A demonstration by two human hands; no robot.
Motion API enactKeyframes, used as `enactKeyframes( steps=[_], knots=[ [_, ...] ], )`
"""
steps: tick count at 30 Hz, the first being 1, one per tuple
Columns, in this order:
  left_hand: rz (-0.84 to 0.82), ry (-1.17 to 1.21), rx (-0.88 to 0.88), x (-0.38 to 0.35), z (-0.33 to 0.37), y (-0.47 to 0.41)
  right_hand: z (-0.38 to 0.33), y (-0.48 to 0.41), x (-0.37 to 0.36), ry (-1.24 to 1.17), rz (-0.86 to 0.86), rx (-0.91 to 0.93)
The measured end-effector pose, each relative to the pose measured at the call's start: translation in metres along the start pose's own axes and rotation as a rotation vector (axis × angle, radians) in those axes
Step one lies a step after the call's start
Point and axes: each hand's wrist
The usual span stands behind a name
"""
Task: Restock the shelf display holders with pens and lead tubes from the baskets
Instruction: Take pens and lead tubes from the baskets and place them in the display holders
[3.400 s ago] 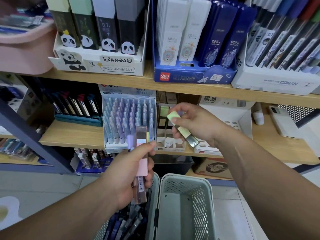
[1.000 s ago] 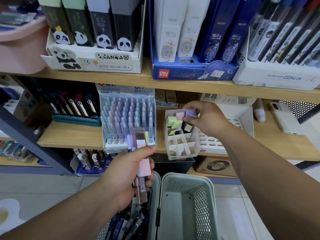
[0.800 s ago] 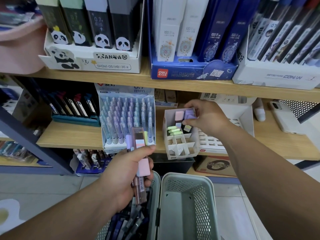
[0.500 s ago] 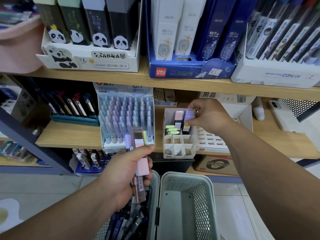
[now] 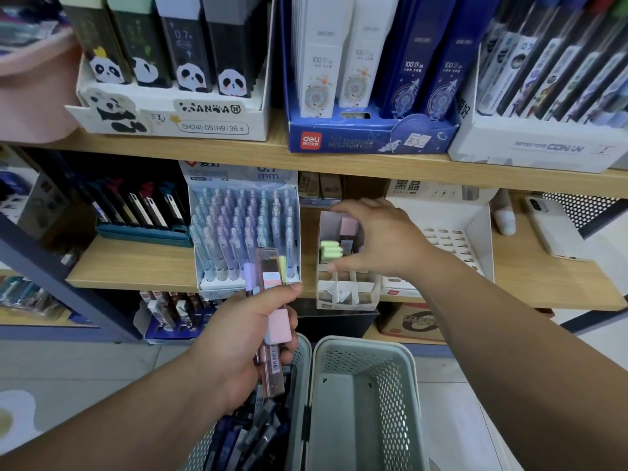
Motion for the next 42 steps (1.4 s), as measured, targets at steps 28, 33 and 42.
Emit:
enactKeyframes(
  steps=[28, 33, 42],
  knots=[
    [0.006, -0.019, -0.001, 0.002, -0.003, -0.004, 0.014, -0.019, -0.013, -0.076, 0.386, -0.011],
    [0.001, -0.036, 0.011, -0.002, -0.002, -0.008, 0.017, -0.005, -0.008, -0.233, 0.315, 0.038],
    [-0.09, -0.054, 0.053, -0.013, -0.004, -0.008, 0.005, 0.021, 0.001, -0.088, 0.375, 0.045]
  ],
)
Point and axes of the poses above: each hand's wrist, its own y-axis away from the middle knuckle, its own x-axis out of the back of the hand, z = x × y, and after that the axes turned 10 degrees about -z, right-handed
